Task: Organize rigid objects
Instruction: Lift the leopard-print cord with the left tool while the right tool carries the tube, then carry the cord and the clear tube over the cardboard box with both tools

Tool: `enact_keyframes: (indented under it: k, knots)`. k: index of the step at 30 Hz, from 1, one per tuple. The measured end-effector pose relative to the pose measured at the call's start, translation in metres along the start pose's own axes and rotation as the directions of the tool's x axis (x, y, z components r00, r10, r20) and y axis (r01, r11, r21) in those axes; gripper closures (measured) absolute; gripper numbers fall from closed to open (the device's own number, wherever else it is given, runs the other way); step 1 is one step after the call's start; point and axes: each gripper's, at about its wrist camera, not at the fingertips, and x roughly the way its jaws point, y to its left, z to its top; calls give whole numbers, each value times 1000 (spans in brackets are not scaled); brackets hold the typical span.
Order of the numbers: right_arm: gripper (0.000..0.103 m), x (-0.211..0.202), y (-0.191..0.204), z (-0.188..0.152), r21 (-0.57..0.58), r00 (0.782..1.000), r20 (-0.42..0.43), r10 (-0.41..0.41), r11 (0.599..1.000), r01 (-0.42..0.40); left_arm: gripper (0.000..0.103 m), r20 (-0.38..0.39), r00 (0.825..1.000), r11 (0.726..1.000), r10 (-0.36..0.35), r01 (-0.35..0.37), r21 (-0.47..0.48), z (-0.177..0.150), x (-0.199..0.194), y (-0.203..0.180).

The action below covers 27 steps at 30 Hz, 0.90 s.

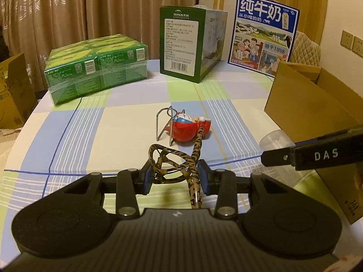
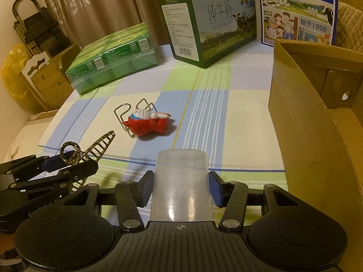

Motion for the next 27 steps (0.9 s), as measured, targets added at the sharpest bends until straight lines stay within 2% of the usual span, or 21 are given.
enact_keyframes:
  k: [4, 7, 10, 18, 27]
  knots:
    - [55, -8, 6, -2, 0, 1000, 10, 1, 1000, -1, 68, 7, 1000, 1000, 0, 0, -8, 0, -9, 0]
    - [55, -18, 10, -6, 8, 999, 31, 10, 1000, -10, 68, -4, 1000, 999, -7, 7, -50, -4, -20, 3]
    - [55, -31, 14, -15, 17, 999, 40, 2, 1000, -3, 68, 9, 1000, 999, 15, -14, -43, -8, -38, -1]
    - [55, -89, 30, -50, 13, 989, 145, 5, 1000, -7, 68, 43, 999, 999, 18, -17, -38, -21, -97, -31]
    - [55, -157, 21, -79, 85, 983, 185, -5, 996, -11, 68, 50, 998, 996, -30, 34, -85, -28, -161, -62]
